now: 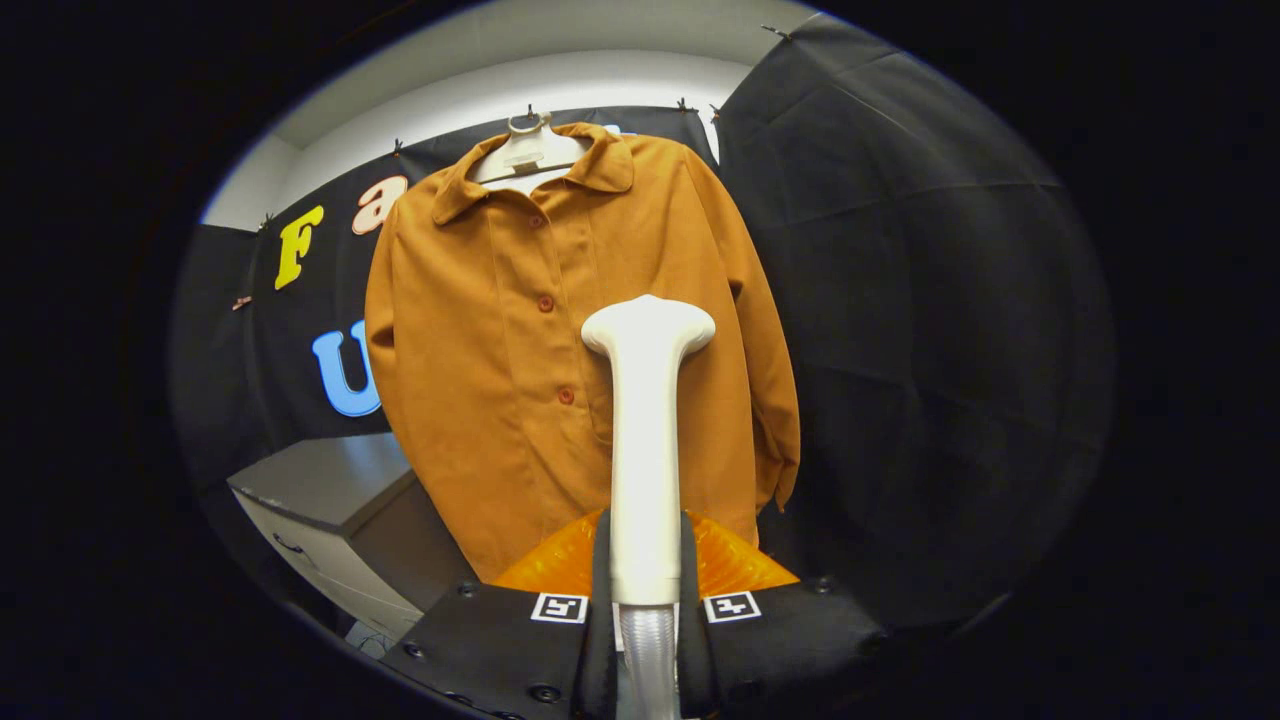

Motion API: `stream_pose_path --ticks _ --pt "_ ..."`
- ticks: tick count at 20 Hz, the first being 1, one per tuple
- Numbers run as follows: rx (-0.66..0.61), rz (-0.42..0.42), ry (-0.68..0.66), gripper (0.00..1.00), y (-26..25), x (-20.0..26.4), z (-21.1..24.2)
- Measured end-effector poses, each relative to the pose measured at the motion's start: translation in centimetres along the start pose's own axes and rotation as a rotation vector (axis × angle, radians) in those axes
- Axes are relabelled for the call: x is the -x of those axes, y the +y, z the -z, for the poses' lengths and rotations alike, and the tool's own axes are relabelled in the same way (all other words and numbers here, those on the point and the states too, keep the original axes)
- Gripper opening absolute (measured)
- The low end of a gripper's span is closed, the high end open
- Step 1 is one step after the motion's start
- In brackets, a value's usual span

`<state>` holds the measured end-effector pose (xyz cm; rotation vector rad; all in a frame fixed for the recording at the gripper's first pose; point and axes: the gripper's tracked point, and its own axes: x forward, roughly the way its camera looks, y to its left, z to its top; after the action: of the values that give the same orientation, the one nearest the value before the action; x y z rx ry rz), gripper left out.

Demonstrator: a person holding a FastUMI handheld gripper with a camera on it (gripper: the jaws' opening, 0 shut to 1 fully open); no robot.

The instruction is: Iron the clothes twice with a garment steamer, once on the left side and once on the right side.

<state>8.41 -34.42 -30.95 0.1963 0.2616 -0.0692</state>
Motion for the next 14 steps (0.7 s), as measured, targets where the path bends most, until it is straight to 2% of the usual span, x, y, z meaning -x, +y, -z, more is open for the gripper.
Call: stream_pose_path --ticks 8,14 --pt "0.022 0.033 0.134 0.27 -1.6 1.0 6.7" --pt "0.029 0.063 0.248 0.28 -2.1 3.6 11.5"
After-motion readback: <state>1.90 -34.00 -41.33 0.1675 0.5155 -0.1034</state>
